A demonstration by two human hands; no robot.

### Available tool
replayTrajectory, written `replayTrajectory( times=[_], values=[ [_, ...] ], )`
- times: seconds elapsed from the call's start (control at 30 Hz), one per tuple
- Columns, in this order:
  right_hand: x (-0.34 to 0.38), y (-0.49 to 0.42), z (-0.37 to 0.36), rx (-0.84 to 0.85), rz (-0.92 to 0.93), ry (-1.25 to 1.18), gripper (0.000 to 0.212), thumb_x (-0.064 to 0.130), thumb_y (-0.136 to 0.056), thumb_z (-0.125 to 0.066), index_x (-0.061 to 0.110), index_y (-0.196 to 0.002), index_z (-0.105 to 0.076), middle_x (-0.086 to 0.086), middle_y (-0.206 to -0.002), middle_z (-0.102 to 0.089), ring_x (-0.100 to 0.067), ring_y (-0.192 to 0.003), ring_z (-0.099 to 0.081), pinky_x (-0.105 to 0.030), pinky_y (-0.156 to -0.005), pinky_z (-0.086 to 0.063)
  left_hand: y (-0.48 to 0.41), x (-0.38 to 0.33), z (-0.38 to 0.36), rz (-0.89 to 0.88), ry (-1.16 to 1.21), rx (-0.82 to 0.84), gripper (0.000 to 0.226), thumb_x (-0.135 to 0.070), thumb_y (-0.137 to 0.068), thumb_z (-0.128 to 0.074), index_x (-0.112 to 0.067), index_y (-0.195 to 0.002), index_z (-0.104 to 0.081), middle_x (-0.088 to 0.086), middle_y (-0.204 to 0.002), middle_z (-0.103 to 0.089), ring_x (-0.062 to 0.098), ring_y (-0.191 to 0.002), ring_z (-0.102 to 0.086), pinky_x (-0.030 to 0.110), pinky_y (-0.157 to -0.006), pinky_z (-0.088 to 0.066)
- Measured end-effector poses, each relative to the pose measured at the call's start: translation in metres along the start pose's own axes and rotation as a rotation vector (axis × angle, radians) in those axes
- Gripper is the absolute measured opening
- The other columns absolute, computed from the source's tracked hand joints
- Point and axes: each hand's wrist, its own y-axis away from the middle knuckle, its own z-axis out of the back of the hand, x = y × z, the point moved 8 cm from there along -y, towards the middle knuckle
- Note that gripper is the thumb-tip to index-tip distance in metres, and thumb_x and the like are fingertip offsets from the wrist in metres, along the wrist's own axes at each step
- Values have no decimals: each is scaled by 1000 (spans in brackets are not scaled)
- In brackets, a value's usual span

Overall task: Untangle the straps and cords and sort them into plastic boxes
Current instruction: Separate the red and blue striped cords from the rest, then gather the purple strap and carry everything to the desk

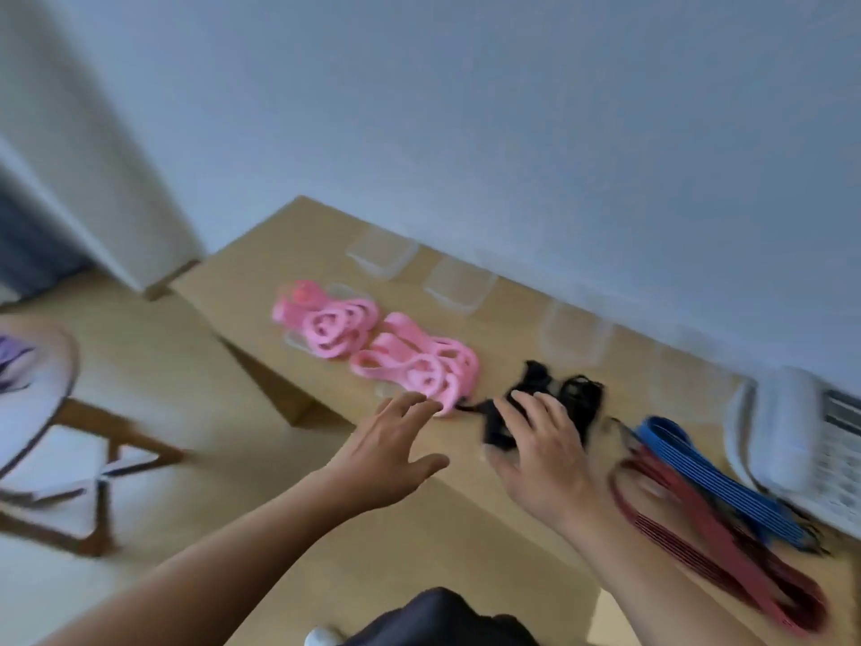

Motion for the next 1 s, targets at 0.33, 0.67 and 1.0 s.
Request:
replayTrajectory(
  times=[0.33,0.67,1.0],
  values=[
    [285,-118,-101,166,382,18,74,51,-84,-69,19,-147,-48,-7,-144,-52,-31,-136,-41,-44,-117,-30,174,291,126,509,66,-277,76,-61,-90,-64,-26,-154,-42,-1,-157,-43,18,-146,-38,29,-120,-28],
    [505,-199,-211,439,695,-10,85,67,-87,-53,36,-158,-17,0,-163,-21,-24,-149,-13,-36,-121,-16,323,476,167,1054,206,-485,74,-57,-90,-69,-27,-153,-45,-3,-157,-44,18,-146,-38,29,-116,-29],
    [705,-326,-347,708,924,27,89,63,-86,-60,34,-158,-18,-2,-164,-18,-24,-150,-10,-38,-121,-18,339,644,190,1404,398,-541,77,-58,-92,-65,-27,-157,-38,-2,-162,-37,18,-151,-29,31,-120,-27]
  ],
)
